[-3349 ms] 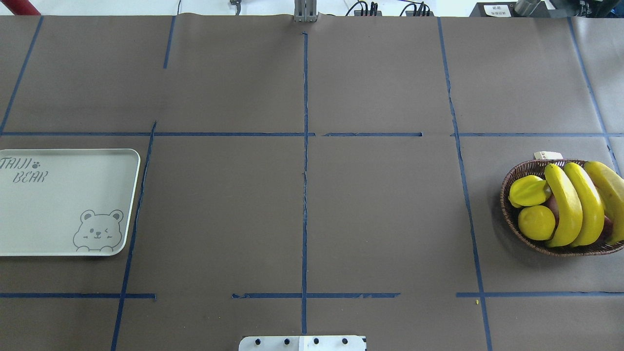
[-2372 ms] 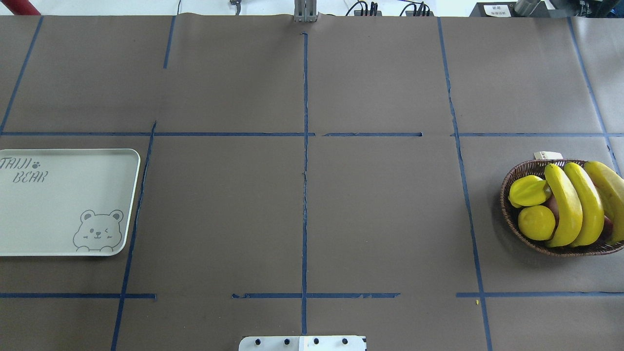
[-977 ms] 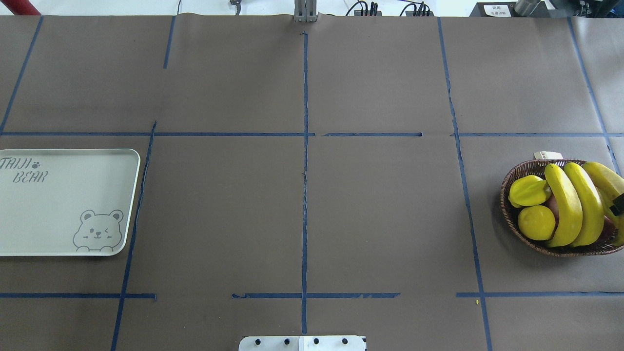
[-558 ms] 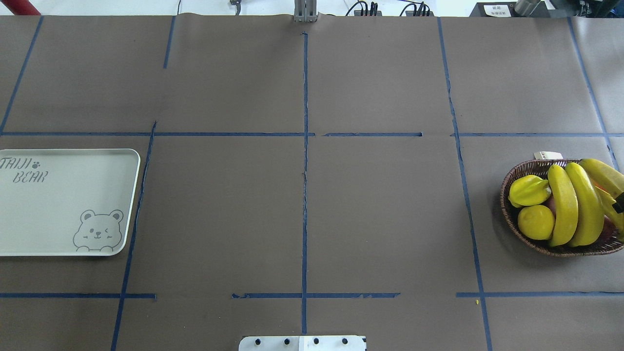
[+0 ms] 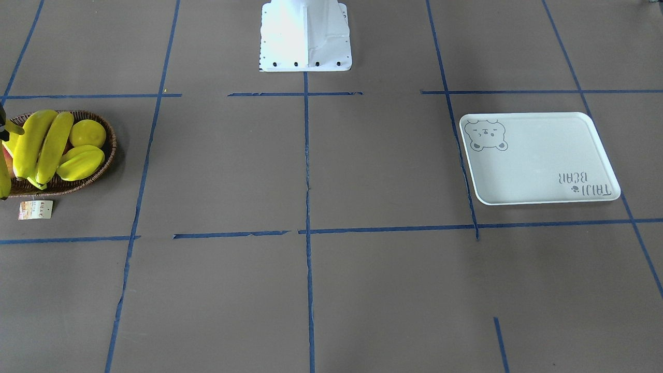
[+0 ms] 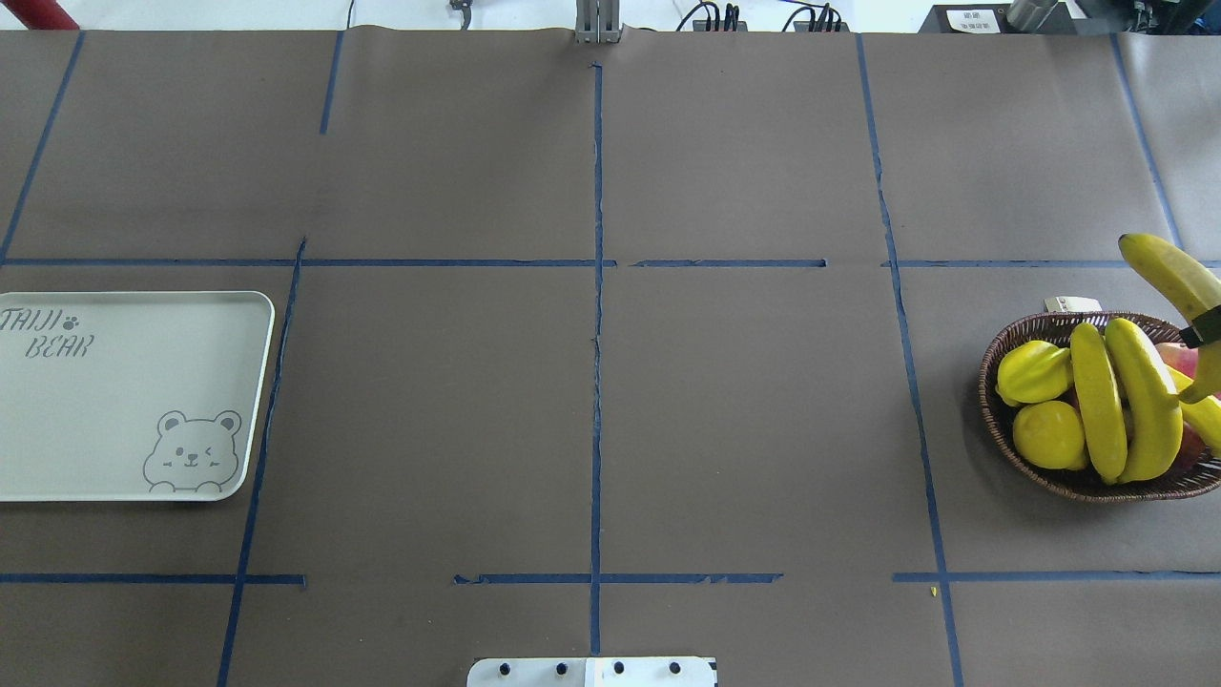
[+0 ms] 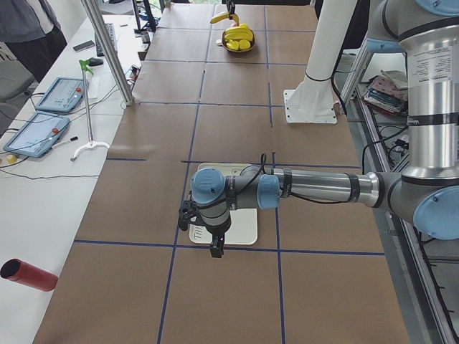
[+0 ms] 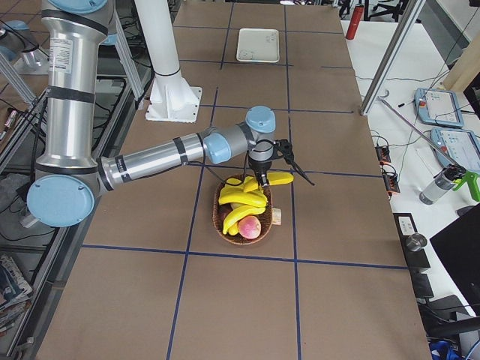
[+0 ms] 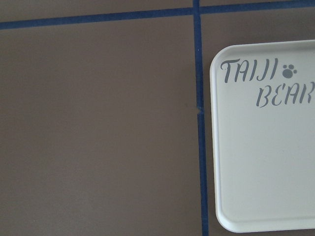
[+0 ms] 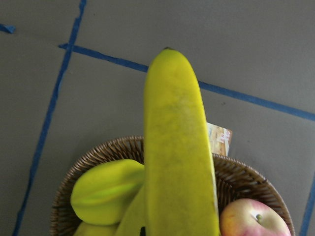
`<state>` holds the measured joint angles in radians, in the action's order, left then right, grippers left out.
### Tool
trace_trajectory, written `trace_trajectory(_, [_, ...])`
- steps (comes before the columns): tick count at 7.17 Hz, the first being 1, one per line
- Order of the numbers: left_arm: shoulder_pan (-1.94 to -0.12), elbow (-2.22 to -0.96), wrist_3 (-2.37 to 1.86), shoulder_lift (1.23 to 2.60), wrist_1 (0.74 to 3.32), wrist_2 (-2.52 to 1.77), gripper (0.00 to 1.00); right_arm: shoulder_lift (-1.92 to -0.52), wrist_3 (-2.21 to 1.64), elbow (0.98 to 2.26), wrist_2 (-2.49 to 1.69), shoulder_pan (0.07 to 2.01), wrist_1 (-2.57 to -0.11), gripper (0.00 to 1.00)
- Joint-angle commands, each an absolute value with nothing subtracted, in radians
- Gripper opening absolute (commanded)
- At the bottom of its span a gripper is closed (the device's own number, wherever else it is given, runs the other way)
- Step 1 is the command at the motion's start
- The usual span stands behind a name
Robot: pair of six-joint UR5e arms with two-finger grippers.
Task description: Transfer all bananas from basket to plate
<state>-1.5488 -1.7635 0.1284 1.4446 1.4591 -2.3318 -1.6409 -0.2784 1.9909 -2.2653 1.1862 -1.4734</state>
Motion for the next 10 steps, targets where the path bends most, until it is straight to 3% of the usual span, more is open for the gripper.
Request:
trace_trajectory(1, [-1.522,-1.772,0.124,1.562,1.515,-2.333,1.0,-1.458,-0.313,1.949,-2.269,1.065,-1.477,0.06])
trace_trajectory(3, [-1.415,-1.764,0.068,1.641,1.554,-2.399,1.0,-1.278,-0.459,1.873,-2.269,0.941,-1.474,0.08])
trace_trajectory(5, [-1.324,-1.761,-0.297,1.748,1.603,-2.538,1.0,-1.121,-0.677,1.835,-2.263,0.844,-1.468,0.05])
trace_trajectory(8, [-1.125,-1.775,-0.779,1.862,1.797,-2.543,1.0,-1.072,-1.048,1.659,-2.17,0.731,-0.984,0.04])
trace_trajectory(10, [-0.998,-1.737,-1.202,1.963,1.996,-2.505,1.0,-1.052,-1.229,1.623,-2.028,0.632,-0.788,0.05])
